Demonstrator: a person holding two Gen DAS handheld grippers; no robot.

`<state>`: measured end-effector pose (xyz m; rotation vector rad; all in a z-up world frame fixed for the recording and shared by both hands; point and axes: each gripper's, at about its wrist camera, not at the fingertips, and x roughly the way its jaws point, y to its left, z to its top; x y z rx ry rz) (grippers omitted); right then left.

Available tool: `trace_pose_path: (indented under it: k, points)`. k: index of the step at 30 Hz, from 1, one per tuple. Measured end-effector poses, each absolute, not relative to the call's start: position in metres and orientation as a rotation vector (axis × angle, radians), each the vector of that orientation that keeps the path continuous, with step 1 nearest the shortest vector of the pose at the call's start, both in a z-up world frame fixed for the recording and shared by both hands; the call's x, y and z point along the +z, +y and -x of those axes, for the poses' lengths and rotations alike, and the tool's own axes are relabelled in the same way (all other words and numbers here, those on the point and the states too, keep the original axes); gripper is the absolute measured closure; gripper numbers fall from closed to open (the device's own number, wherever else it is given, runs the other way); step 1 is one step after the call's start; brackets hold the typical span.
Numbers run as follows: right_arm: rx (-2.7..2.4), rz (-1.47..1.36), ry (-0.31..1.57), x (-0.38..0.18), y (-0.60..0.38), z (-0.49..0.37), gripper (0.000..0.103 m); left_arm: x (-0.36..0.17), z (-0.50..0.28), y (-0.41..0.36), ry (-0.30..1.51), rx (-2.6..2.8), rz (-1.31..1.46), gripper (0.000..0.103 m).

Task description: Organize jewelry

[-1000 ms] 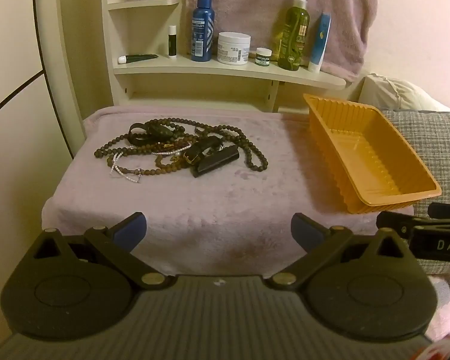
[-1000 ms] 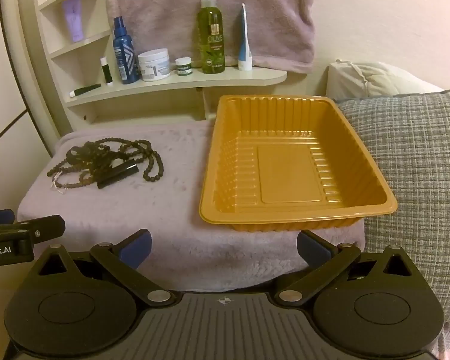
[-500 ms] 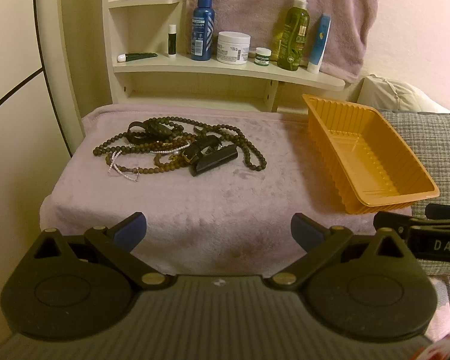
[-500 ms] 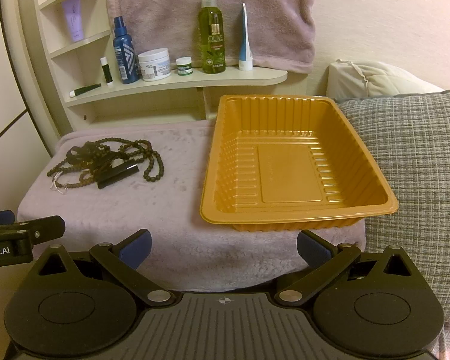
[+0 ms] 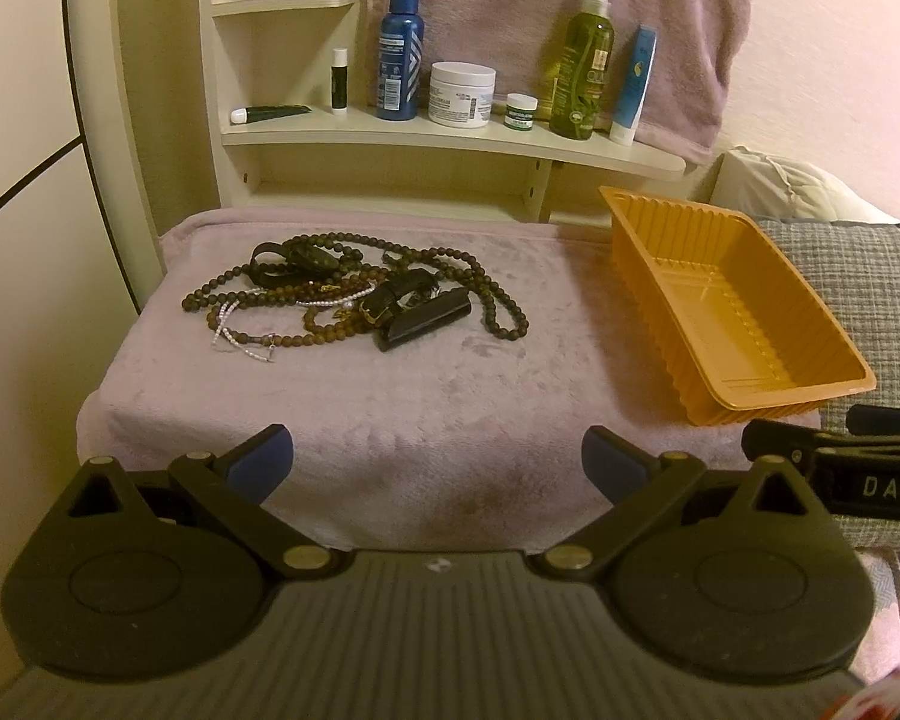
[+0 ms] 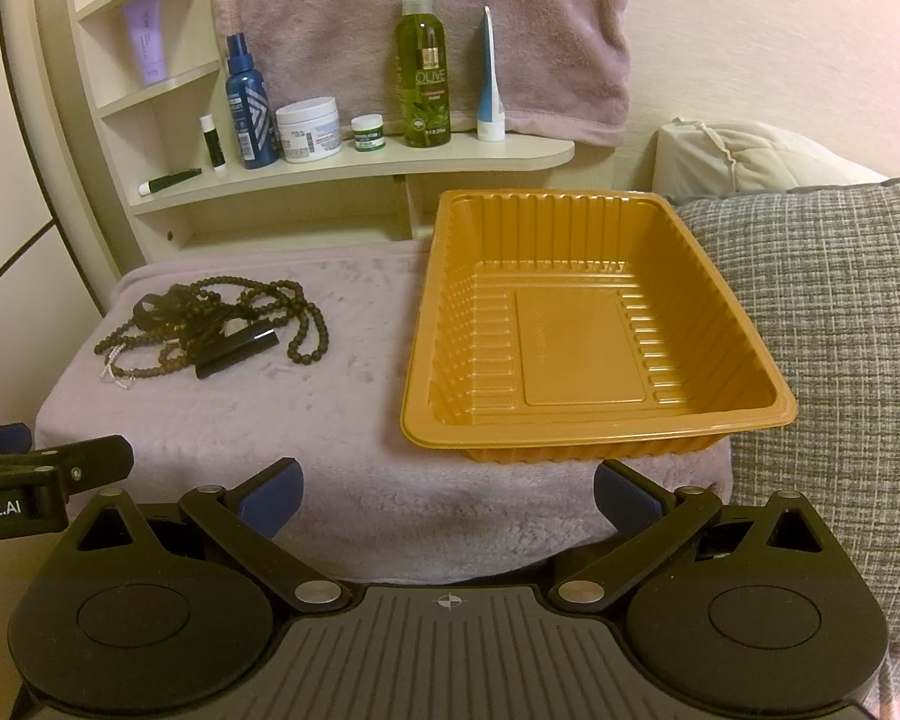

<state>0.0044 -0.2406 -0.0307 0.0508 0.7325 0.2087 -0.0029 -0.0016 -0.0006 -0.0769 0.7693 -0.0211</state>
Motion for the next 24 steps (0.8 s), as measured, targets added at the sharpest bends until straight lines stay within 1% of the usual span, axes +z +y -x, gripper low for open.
trace_pose_path:
  k: [24]
  points:
    - [0.209, -0.052, 0.733, -0.0309, -0.2400, -0.0043, 0.001, -0.0015, 0.0035, -0.0010, 0.772, -0.024, 0.085, 0.001]
